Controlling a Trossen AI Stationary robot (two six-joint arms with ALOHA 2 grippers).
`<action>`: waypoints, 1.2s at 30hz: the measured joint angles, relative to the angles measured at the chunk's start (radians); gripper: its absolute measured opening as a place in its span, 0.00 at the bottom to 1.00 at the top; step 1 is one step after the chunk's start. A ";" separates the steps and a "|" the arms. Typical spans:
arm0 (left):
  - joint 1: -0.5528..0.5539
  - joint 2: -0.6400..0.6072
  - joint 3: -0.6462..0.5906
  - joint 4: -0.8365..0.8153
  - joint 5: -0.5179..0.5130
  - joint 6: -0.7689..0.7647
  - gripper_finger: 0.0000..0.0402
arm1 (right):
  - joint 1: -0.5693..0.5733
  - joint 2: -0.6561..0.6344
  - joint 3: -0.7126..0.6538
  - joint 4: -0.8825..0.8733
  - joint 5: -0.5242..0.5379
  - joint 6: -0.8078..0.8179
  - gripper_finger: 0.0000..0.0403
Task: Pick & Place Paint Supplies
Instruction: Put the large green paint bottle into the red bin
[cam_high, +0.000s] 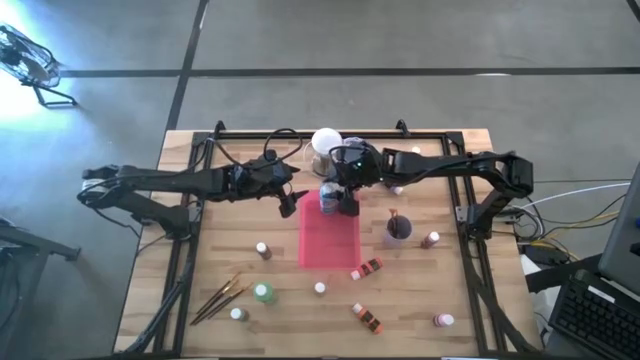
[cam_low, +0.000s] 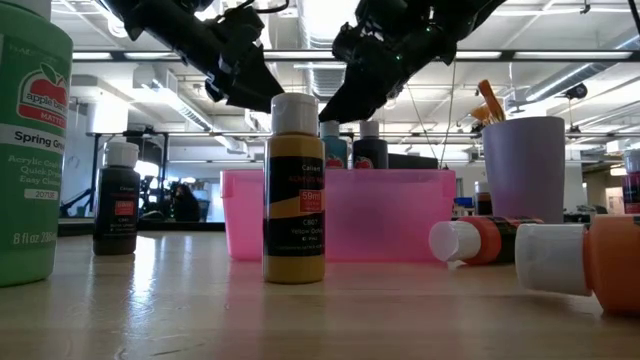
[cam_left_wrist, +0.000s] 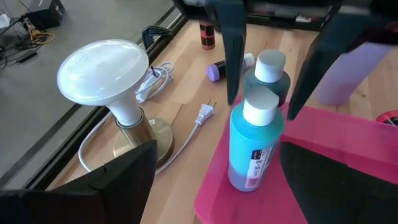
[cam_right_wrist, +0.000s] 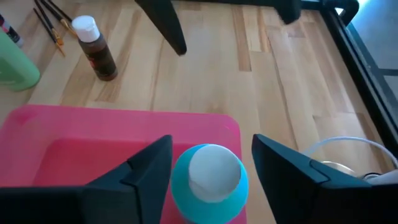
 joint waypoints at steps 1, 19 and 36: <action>-0.001 0.001 0.000 -0.001 0.000 -0.003 0.84 | 0.000 -0.008 0.002 -0.009 0.000 -0.003 0.55; -0.110 -0.065 0.014 -0.269 0.058 -0.139 0.84 | 0.000 -0.229 -0.048 -0.125 0.126 0.016 0.51; -0.595 -0.177 0.001 -0.407 -0.409 -0.366 0.84 | -0.003 -0.293 -0.101 -0.234 0.341 0.057 0.42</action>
